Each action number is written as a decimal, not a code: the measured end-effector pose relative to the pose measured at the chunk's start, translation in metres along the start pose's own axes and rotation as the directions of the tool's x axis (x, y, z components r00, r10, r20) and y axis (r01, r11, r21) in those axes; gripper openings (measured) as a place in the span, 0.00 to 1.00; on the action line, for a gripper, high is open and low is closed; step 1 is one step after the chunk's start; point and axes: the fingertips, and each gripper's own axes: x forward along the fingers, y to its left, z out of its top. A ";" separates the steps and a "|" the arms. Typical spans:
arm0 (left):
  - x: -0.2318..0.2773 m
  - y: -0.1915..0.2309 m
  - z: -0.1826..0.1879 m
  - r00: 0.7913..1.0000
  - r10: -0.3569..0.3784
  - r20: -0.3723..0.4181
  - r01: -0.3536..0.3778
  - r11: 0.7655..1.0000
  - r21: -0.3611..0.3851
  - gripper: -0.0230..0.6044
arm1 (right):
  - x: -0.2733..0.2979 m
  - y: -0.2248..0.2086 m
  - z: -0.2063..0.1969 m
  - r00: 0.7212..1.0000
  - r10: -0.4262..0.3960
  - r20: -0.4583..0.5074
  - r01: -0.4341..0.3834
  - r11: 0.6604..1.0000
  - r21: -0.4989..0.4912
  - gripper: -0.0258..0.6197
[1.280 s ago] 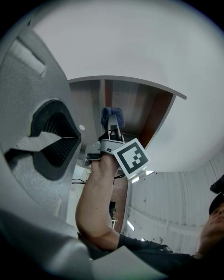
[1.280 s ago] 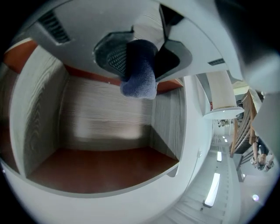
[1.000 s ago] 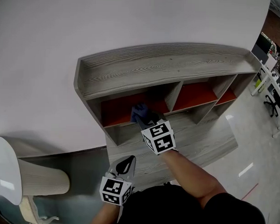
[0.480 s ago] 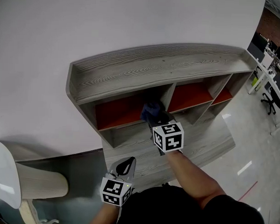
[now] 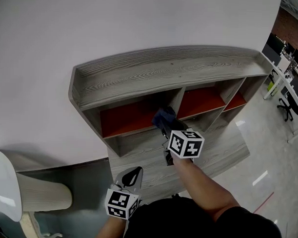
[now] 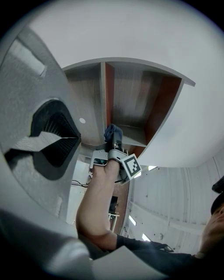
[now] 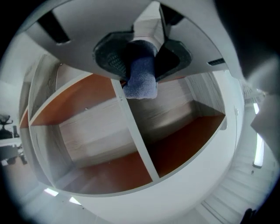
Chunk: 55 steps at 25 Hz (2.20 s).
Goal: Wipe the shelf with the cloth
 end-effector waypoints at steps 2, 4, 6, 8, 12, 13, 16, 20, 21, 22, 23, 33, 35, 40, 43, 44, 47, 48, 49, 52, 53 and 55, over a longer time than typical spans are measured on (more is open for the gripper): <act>-0.001 -0.001 0.000 1.000 0.000 0.001 0.000 1.000 0.001 0.05 | -0.001 -0.002 0.002 0.999 0.025 0.023 -0.027 0.993 0.118 0.26; -0.002 -0.003 0.000 1.000 -0.001 0.002 0.001 1.000 0.003 0.05 | -0.002 -0.003 0.004 0.997 0.053 0.051 -0.064 0.968 0.242 0.26; -0.003 -0.004 0.000 1.000 -0.003 0.002 0.003 1.000 0.004 0.05 | -0.002 -0.003 0.008 0.994 0.072 0.078 -0.094 0.938 0.333 0.26; -0.004 -0.004 0.000 1.000 -0.004 0.002 0.004 1.000 0.004 0.05 | -0.002 -0.002 0.012 0.991 0.087 0.099 -0.119 0.913 0.389 0.26; -0.006 -0.003 0.001 1.000 0.000 0.008 -0.001 1.000 0.004 0.05 | -0.002 0.002 0.019 0.987 0.104 0.122 -0.147 0.887 0.437 0.26; -0.007 -0.002 0.002 1.000 0.002 0.009 -0.002 1.000 0.003 0.05 | -0.002 0.003 0.021 0.986 0.105 0.127 -0.151 0.886 0.439 0.26; -0.007 -0.001 0.002 1.000 0.005 0.011 -0.005 1.000 0.001 0.05 | -0.002 0.007 0.031 0.982 0.113 0.149 -0.168 0.880 0.444 0.26; -0.008 -0.001 0.002 1.000 0.007 0.012 -0.007 1.000 0.001 0.05 | -0.004 0.015 0.050 0.974 0.124 0.187 -0.196 0.877 0.439 0.26; -0.008 -0.002 0.003 1.000 0.006 0.013 -0.006 1.000 0.002 0.05 | -0.005 0.018 0.055 0.972 0.127 0.198 -0.204 0.877 0.436 0.26; -0.008 -0.002 0.003 1.000 0.006 0.013 -0.006 1.000 0.002 0.05 | -0.006 0.020 0.059 0.969 0.130 0.210 -0.211 0.877 0.432 0.26; -0.008 -0.002 0.003 1.000 0.006 0.013 -0.006 1.000 0.002 0.05 | -0.007 0.022 0.064 0.966 0.134 0.221 -0.219 0.876 0.429 0.26; -0.010 0.001 0.002 1.000 0.016 0.016 -0.016 1.000 0.002 0.05 | -0.015 0.042 0.105 0.938 0.175 0.298 -0.292 0.864 0.411 0.26; -0.010 0.001 0.002 1.000 0.017 0.019 -0.017 1.000 0.000 0.05 | -0.017 0.047 0.113 0.932 0.182 0.314 -0.302 0.869 0.393 0.26; -0.010 0.000 0.002 1.000 0.017 0.023 -0.017 1.000 -0.005 0.05 | -0.023 0.056 0.126 0.927 0.183 0.328 -0.296 0.894 0.336 0.26; -0.010 0.001 0.003 0.999 0.019 0.027 -0.018 1.000 -0.004 0.05 | -0.023 0.057 0.128 0.938 0.166 0.303 -0.250 0.931 0.266 0.26; -0.010 0.002 0.003 0.999 0.019 0.027 -0.019 1.000 -0.003 0.05 | -0.023 0.058 0.129 0.943 0.159 0.294 -0.231 0.945 0.231 0.26; -0.011 0.002 0.004 0.999 0.021 0.026 -0.021 1.000 -0.003 0.05 | -0.023 0.061 0.127 0.954 0.134 0.267 -0.168 0.980 0.110 0.26; -0.011 0.002 0.004 0.999 0.021 0.027 -0.021 1.000 -0.003 0.05 | -0.023 0.061 0.127 0.958 0.125 0.259 -0.146 0.987 0.065 0.26; -0.012 0.001 0.004 0.999 0.021 0.028 -0.021 1.000 -0.003 0.05 | -0.023 0.062 0.127 0.961 0.115 0.253 -0.124 0.992 0.019 0.26; -0.012 0.000 0.004 0.999 0.020 0.028 -0.020 1.000 -0.002 0.05 | -0.024 0.062 0.127 0.967 0.075 0.245 -0.046 0.992 -0.119 0.26; -0.012 0.000 0.004 0.999 0.020 0.027 -0.020 1.000 -0.001 0.05 | -0.024 0.062 0.127 0.967 0.059 0.247 -0.019 0.987 -0.162 0.26; -0.013 0.001 0.005 0.999 0.020 0.026 -0.020 1.000 0.001 0.05 | -0.024 0.061 0.128 0.967 0.031 0.252 0.031 0.971 -0.237 0.26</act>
